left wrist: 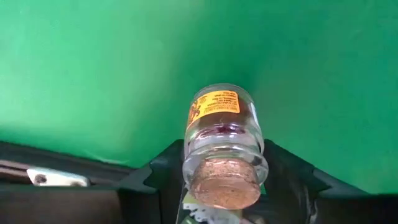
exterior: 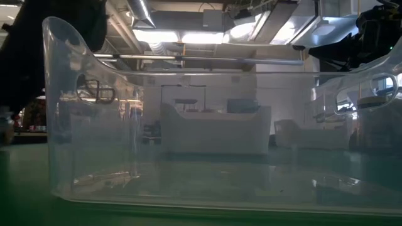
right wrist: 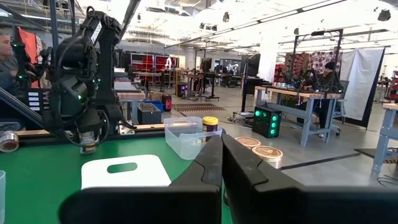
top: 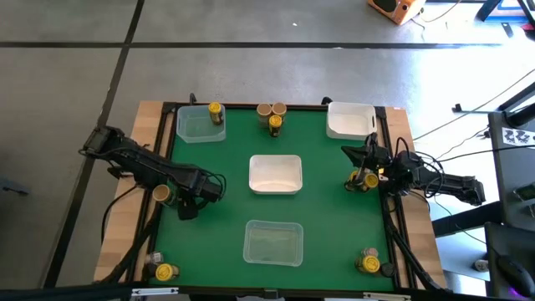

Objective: Sort spices by type
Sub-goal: Put the top left brown seasoning bottle into the bottom white bin

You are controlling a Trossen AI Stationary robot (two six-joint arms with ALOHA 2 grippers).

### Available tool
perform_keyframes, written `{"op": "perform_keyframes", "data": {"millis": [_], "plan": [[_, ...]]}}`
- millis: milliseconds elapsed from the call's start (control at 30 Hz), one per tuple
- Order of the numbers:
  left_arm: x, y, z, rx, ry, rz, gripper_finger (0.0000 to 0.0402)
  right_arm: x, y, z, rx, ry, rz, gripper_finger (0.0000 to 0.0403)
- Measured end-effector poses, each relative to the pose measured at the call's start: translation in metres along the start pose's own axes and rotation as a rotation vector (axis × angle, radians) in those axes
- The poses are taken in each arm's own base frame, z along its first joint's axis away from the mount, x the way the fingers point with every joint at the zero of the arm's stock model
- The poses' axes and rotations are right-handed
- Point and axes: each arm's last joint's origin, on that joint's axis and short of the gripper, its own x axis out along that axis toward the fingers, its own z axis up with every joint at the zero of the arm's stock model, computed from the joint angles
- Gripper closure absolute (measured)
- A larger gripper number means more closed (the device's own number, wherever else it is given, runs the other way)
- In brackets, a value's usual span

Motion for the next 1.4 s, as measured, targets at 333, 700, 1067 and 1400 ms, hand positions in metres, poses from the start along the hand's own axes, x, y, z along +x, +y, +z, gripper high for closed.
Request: {"op": "perform_keyframes", "data": {"millis": [333,700,1067,1400], "plan": [[-0.067,0.003,0.021,0.023,-0.225,0.062,0.0223,0.000,0.000,0.000,0.005,-0.001,0.000,0.0395],[-0.130,0.030,0.041,-0.034,-0.464,0.083,0.0218,0.000,0.000,0.000,0.025,-0.001,0.002,0.0395],[-0.140,0.031,0.094,0.082,-0.465,0.159,0.0217,0.000,0.000,0.000,0.027,-0.002,0.002,0.0395],[-0.143,0.016,0.155,0.267,-0.411,0.245,0.0216,0.000,0.000,0.000,0.027,-0.001,0.002,0.0395]]}}
